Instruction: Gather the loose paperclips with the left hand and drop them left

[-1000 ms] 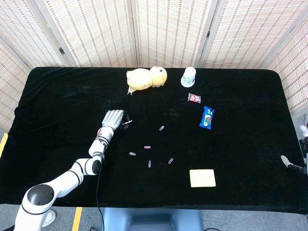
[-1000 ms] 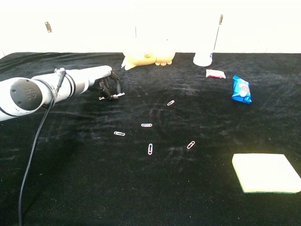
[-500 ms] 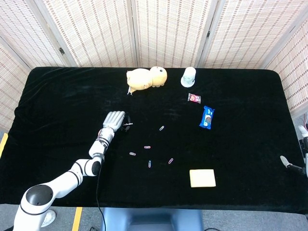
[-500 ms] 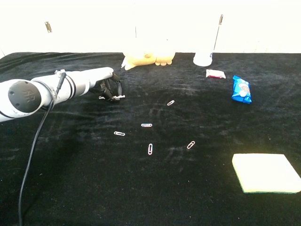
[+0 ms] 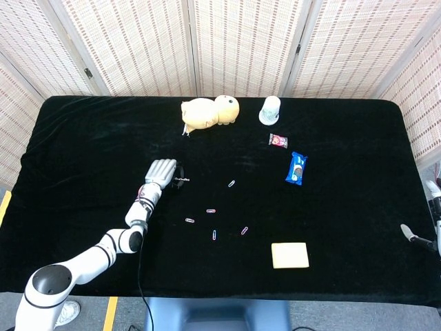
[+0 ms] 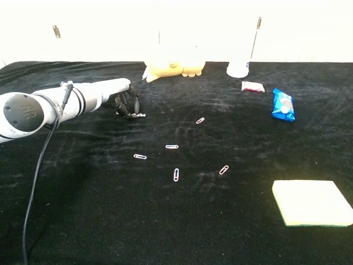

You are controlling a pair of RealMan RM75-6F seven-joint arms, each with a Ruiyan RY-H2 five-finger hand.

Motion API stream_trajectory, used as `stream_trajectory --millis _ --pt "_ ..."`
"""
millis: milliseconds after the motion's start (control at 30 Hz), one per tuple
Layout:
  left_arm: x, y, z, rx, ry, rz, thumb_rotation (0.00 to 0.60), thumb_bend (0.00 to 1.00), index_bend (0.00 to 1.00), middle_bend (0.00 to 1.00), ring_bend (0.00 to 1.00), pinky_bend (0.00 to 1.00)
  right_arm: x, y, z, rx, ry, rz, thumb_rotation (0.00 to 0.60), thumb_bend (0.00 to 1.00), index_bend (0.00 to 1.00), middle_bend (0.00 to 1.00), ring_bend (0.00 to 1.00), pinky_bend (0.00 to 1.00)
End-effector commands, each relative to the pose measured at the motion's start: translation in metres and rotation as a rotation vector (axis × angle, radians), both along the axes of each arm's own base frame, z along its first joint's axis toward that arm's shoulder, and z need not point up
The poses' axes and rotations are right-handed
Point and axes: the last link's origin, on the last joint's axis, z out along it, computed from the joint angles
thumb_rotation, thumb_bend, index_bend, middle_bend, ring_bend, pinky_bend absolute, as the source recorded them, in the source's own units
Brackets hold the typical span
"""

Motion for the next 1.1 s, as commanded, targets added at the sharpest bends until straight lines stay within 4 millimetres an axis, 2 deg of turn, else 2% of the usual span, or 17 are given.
stream_trajectory --millis 33,433,733,1100 --pt "-0.0018 0.0003 -0.0003 -0.008 0.009 0.003 0.600 0.45 0.55 1.00 1.00 1.00 -0.0001 -0.0005 -0.0003 0.002 0.000 -0.001 0.600 0.24 0.00 0.00 0.04 0.01" --pt "-0.0036 0.0011 -0.0028 -0.020 0.025 0.007 0.600 0.46 0.53 1.00 1.00 1.00 -0.0005 -0.0010 -0.0001 0.005 -0.004 -0.003 0.600 0.24 0.00 0.00 0.04 0.01" --pt "-0.0036 0.0017 -0.0012 -0.013 0.024 0.004 0.600 0.46 0.57 1.00 1.00 1.00 -0.0008 -0.0014 -0.0002 0.006 -0.003 -0.004 0.600 0.24 0.00 0.00 0.05 0.01" --pt "-0.0058 -0.0003 -0.0026 -0.032 0.034 0.005 0.600 0.46 0.55 1.00 1.00 1.00 -0.0003 -0.0015 -0.0007 0.009 -0.003 -0.003 0.600 0.24 0.00 0.00 0.05 0.01"
